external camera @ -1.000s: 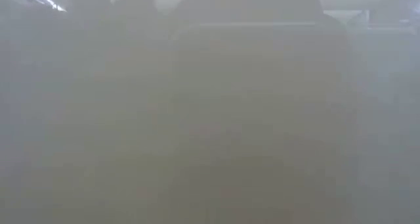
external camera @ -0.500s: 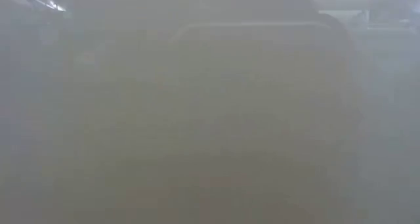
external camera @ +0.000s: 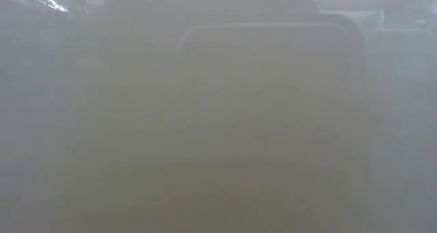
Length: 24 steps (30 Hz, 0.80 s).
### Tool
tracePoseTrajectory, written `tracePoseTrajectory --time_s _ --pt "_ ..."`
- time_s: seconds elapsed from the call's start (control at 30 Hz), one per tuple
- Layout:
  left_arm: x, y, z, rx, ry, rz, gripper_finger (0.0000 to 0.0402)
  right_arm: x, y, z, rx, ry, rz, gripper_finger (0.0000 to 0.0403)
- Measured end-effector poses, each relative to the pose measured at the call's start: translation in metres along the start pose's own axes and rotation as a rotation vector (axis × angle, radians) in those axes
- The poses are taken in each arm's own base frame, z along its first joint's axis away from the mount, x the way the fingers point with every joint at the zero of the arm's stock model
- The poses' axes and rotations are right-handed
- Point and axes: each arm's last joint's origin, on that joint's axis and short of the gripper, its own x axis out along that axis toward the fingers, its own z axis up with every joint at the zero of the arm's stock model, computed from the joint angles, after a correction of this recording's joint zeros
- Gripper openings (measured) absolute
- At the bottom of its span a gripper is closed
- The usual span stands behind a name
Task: Sort & place blocks by color
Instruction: Put the bottom blue block into the black bin
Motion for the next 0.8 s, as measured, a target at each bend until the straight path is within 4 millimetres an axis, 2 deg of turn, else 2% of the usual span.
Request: tracePoseTrajectory --time_s 0.47,0.7,0.8 --pt "0.0 -0.005 0.007 0.042 -0.048 -0.045 0.0243 0.0 0.0 0.0 0.0 0.0 0.0 0.0263" --pt "-0.005 -0.013 0.003 0.333 -0.009 -0.174 0.0244 0.0 0.0 0.0 0.0 0.0 0.0 0.0263" --pt "-0.008 -0.017 -0.002 0.357 0.017 -0.226 0.0244 0.0 0.0 0.0 0.0 0.0 0.0 0.0263"
